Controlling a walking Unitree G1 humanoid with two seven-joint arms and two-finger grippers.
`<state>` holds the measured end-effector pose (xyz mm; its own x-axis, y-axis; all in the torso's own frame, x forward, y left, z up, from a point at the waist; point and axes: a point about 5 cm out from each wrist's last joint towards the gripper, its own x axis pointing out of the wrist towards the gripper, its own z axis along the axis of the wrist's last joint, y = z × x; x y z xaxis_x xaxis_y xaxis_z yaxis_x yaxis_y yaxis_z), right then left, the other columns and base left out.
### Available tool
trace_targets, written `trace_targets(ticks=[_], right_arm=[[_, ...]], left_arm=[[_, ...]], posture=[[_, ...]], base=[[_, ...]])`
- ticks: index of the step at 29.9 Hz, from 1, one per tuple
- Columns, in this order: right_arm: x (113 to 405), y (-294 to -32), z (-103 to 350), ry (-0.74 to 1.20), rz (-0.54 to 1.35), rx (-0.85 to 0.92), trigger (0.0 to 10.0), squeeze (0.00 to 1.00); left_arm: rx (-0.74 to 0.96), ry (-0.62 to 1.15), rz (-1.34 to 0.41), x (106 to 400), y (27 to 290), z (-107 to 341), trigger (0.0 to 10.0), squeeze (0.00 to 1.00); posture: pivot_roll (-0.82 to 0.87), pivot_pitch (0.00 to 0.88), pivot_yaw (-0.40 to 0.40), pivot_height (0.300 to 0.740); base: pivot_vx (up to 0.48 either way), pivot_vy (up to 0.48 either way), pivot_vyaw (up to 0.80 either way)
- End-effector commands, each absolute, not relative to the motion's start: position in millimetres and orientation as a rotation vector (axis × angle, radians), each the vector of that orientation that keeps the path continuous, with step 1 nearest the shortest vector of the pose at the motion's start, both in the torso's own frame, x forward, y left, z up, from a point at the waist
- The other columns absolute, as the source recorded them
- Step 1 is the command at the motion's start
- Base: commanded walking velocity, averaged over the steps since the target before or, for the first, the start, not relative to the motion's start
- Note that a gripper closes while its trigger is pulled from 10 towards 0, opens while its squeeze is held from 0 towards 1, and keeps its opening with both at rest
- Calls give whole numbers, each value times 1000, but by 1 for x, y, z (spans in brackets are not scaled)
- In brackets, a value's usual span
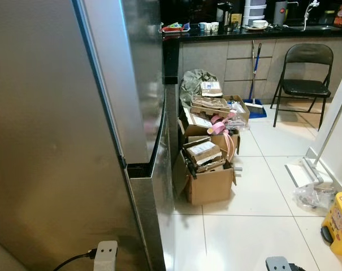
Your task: Restocking fridge
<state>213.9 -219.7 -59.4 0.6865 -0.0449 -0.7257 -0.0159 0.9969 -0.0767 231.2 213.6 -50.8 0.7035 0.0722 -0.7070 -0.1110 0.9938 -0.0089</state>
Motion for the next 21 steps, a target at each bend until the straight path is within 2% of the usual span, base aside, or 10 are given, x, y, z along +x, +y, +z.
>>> trace_targets(ticks=[1, 9, 21], right_arm=[[209, -218, -63, 836, -11, -75, 10000, 0], [209, -218, -63, 836, -11, -76, 10000, 0], [209, -217, -63, 839, -5, -79, 10000, 0]], left_arm=[[-43, 797, 122, 227, 222, -52, 10000, 0], [-41, 803, 115, 227, 220, -53, 10000, 0], [-41, 806, 174, 224, 227, -53, 10000, 0]], posture=[[-42, 104, 43, 740], [-42, 103, 43, 740], [-40, 111, 41, 740]], base=[[0, -262, 0], [0, -426, 0], [0, 0, 0]])
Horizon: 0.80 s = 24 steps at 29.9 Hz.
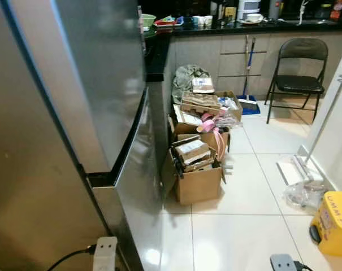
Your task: Restocking fridge
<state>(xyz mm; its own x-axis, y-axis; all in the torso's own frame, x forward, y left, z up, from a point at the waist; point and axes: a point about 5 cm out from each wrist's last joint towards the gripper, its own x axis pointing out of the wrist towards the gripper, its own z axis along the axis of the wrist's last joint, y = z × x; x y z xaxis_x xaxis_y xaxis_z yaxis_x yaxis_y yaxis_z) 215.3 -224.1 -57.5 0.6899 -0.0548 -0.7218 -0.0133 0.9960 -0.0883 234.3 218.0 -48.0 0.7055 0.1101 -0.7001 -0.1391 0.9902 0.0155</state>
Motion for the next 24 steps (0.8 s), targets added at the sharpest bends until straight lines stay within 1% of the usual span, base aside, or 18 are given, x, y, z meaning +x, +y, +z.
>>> trace_targets(ticks=[1, 4, 5, 6, 11, 14, 16, 17, 18, 20, 21, 24], right_arm=[[209, -217, -63, 839, -4, -79, 10000, 0], [210, -216, -63, 837, -2, -79, 10000, 0], [210, -216, -63, 836, 0, -79, 10000, 0], [211, -216, -62, 835, 2, -80, 10000, 0], [210, -217, -62, 836, 7, -86, 10000, 0], [208, -219, -63, 844, 9, -93, 10000, 0], [207, -221, -64, 848, 10, -97, 10000, 0], [207, -221, -64, 849, 11, -99, 10000, 0], [207, -221, -64, 849, 11, -99, 10000, 0], [206, -222, -64, 853, 12, -102, 10000, 0], [206, -222, -64, 853, 12, -102, 10000, 0], [204, -223, -64, 860, 19, -105, 10000, 0]], left_arm=[[-41, 804, 178, 224, 229, -53, 10000, 0], [-48, 793, 189, 224, 233, -51, 10000, 0], [-42, 778, 198, 225, 235, -50, 5490, 0], [-39, 762, 209, 225, 239, -48, 0, 0], [-26, 739, 222, 223, 246, -46, 0, 0], [9, 648, 208, 227, 256, -36, 0, 0], [3, 587, 174, 231, 257, -30, 0, 0], [-8, 557, 131, 232, 257, -26, 0, 0], [-8, 557, 131, 232, 257, -26, 0, 0], [27, 485, -54, 230, 250, -18, 0, 0], [27, 485, -54, 230, 250, -18, 0, 0], [107, 382, -285, 224, 238, -2, 0, 0]], posture=[[-37, 111, 40, 740], [-36, 112, 38, 740], [-35, 114, 38, 740], [-34, 117, 31, 740], [-32, 120, 26, 740], [-26, 124, 18, 740], [-21, 126, 14, 740], [-17, 128, 13, 740], [-17, 128, 13, 740], [-16, 129, 15, 740], [-16, 129, 15, 740], [-13, 131, 13, 740]], base=[[0, 0, 0], [0, 0, 0], [0, 0, 0], [0, 0, 0], [0, 0, 0], [0, 0, 0], [0, 0, 0], [0, 0, 0], [0, 0, 0], [0, 0, 0], [0, 0, 0], [0, 0, 0]])
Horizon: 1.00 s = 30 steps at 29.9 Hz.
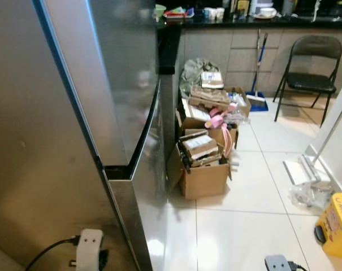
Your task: Restocking fridge
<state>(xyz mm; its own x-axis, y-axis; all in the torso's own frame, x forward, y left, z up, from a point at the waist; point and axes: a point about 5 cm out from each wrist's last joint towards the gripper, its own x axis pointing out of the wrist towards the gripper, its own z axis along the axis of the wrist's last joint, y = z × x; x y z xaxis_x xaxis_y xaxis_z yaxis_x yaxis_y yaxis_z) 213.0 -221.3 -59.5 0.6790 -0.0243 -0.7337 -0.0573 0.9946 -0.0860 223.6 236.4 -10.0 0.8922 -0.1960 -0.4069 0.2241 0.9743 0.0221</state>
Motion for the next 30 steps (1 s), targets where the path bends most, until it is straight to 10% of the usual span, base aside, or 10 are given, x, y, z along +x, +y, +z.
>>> trace_targets(ticks=[1, 2, 3, 4, 5, 30], right_arm=[[204, -223, -65, 861, 20, -106, 10000, 0], [204, -224, -64, 859, 18, -113, 10000, 0], [204, -224, -64, 859, 18, -113, 10000, 0], [205, -224, -64, 856, 11, -112, 10000, 0], [205, -225, -64, 855, 9, -114, 10000, 0], [206, -227, -62, 838, 8, -119, 10000, 0]], left_arm=[[131, 358, -318, 223, 235, 2, 0, 0], [150, 334, -336, 224, 234, 7, 2353, 0], [150, 334, -336, 224, 234, 7, 2353, 0], [169, 307, -339, 226, 232, 11, 8471, 0], [171, 282, -338, 228, 231, 15, 10000, 0], [173, 216, -217, 265, 218, 41, 10000, 0]], posture=[[-13, 131, 13, 740], [-8, 128, 12, 740], [-8, 128, 12, 740], [-1, 124, 10, 740], [-1, 124, 10, 740], [-25, 99, 17, 740]], base=[[0, 0, 0], [0, 0, 0], [0, 0, 0], [0, 0, 0], [0, 0, 0], [0, 0, 0]])
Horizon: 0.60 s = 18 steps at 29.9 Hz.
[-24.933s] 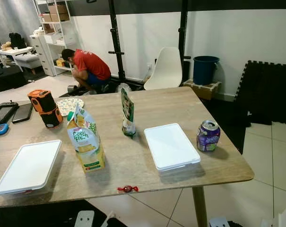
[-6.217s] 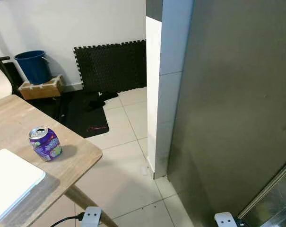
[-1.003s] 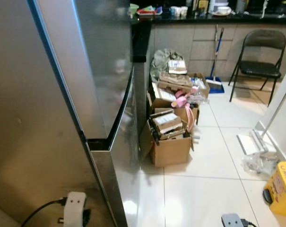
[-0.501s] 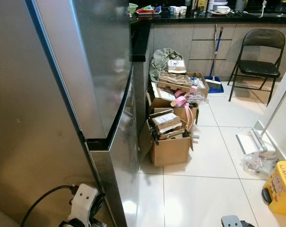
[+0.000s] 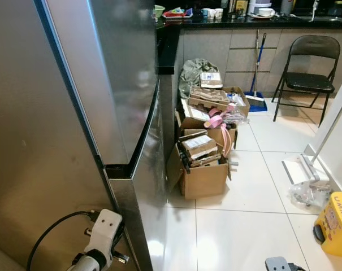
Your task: Restocking fridge
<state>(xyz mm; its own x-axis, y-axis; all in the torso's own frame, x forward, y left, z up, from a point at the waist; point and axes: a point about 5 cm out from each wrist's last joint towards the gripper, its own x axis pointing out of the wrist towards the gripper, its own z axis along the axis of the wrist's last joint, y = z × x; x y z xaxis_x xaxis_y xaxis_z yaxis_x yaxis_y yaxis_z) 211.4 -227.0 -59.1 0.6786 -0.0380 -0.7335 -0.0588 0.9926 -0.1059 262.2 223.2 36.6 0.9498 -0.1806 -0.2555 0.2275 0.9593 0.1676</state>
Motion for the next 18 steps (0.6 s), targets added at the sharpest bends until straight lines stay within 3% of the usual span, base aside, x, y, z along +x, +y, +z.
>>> trace_targets(ticks=[1, 4, 13, 15, 16, 17, 18], right_arm=[[207, -227, -62, 837, 10, -120, 10000, 0], [209, -226, -61, 831, 15, -125, 10000, 0], [211, -225, -60, 824, 15, -124, 10000, 0], [211, -225, -60, 824, 15, -124, 10000, 0], [210, -225, -60, 824, 14, -124, 10000, 0], [210, -225, -60, 824, 14, -124, 10000, 0], [210, -225, -60, 824, 14, -124, 10000, 0]], left_arm=[[167, 212, -246, 266, 213, 42, 10000, 0], [175, 204, -291, 273, 198, 42, 10000, 0], [175, 184, -234, 290, 204, 51, 10000, 0], [167, 184, -248, 292, 204, 53, 10000, 39], [162, 184, -258, 293, 204, 54, 10000, 302], [162, 184, -258, 293, 204, 54, 10000, 302], [156, 184, -267, 294, 204, 54, 10000, 753]], posture=[[-23, 99, 14, 740], [-25, 99, 12, 740], [-30, 102, 16, 740], [-31, 102, 17, 740], [-31, 103, 18, 740], [-31, 103, 18, 740], [-32, 104, 20, 740]], base=[[0, 0, 0], [0, 0, 0], [0, 0, 0], [0, 0, 0], [0, 0, 0], [0, 0, 0], [0, 0, 0]])
